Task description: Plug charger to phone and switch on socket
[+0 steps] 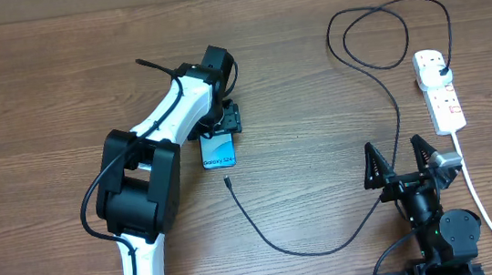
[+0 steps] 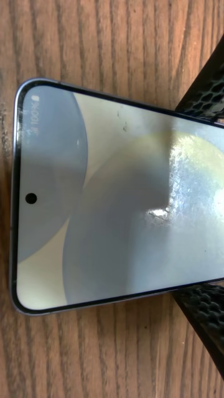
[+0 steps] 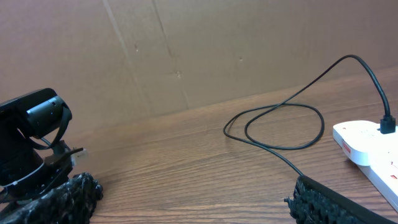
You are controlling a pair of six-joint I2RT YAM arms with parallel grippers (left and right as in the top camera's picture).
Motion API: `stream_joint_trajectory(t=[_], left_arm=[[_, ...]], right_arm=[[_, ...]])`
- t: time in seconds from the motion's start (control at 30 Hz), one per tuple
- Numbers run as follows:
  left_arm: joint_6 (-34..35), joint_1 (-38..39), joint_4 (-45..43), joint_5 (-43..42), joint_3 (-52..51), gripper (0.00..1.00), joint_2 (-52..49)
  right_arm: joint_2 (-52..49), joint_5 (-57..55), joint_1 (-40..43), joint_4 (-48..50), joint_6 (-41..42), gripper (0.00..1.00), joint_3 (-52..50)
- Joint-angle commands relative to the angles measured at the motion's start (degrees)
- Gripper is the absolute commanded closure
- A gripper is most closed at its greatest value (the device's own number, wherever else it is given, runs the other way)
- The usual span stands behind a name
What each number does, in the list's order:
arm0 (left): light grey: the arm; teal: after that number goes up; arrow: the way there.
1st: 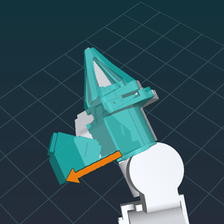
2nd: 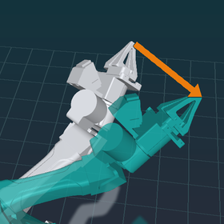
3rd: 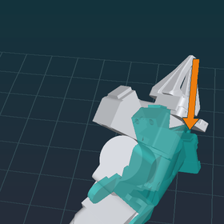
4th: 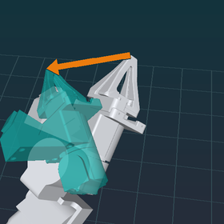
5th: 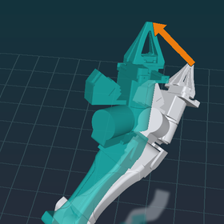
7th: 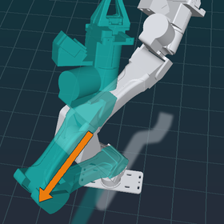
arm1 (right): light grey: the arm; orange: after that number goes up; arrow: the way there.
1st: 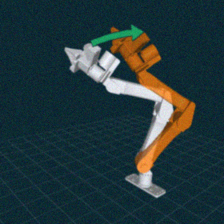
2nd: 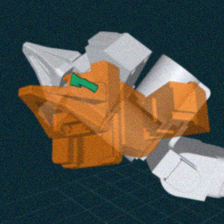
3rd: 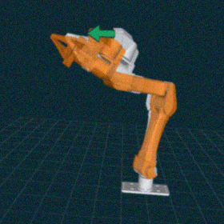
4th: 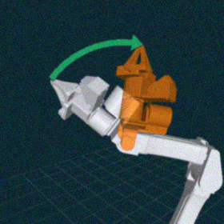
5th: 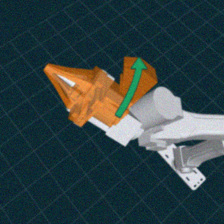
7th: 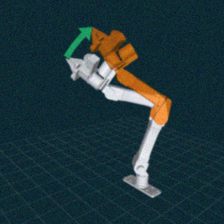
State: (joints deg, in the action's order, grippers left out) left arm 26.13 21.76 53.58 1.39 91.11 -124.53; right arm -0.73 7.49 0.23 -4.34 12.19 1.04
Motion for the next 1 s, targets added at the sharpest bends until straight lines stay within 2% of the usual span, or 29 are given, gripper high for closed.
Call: stream_joint_trajectory(t=[0.0,0.2,0.47,0.67,0.77,0.97], left_arm=[[-1.9,-0.1,0.4,-3.4,-0.7,0.32,-1.1],[-2.3,-1.2,2.6,-7.5,2.1,0.31,0.0],[-4.2,-5.1,3.2,-22.9,3.0,0.31,2.8],[-8.3,-8.8,4.5,-40.2,3.0,0.31,3.2],[-10.4,-10.8,5.2,-47.5,3.0,0.30,3.2],[-15.1,-13.4,8.7,-60.3,3.0,0.29,3.2]], right_arm=[[0.6,0.1,-0.2,0.2,-0.1,0.00,-0.6],[0.6,0.1,-0.2,0.2,-0.1,0.00,-0.6],[0.6,0.1,-0.2,0.2,-0.1,0.00,-0.6],[0.6,0.0,-0.2,0.3,-0.2,0.00,-0.6],[0.6,-3.5,-0.2,0.9,-0.5,0.00,-0.6],[0.6,9.7,-0.2,2.5,5.6,0.00,-0.6]])
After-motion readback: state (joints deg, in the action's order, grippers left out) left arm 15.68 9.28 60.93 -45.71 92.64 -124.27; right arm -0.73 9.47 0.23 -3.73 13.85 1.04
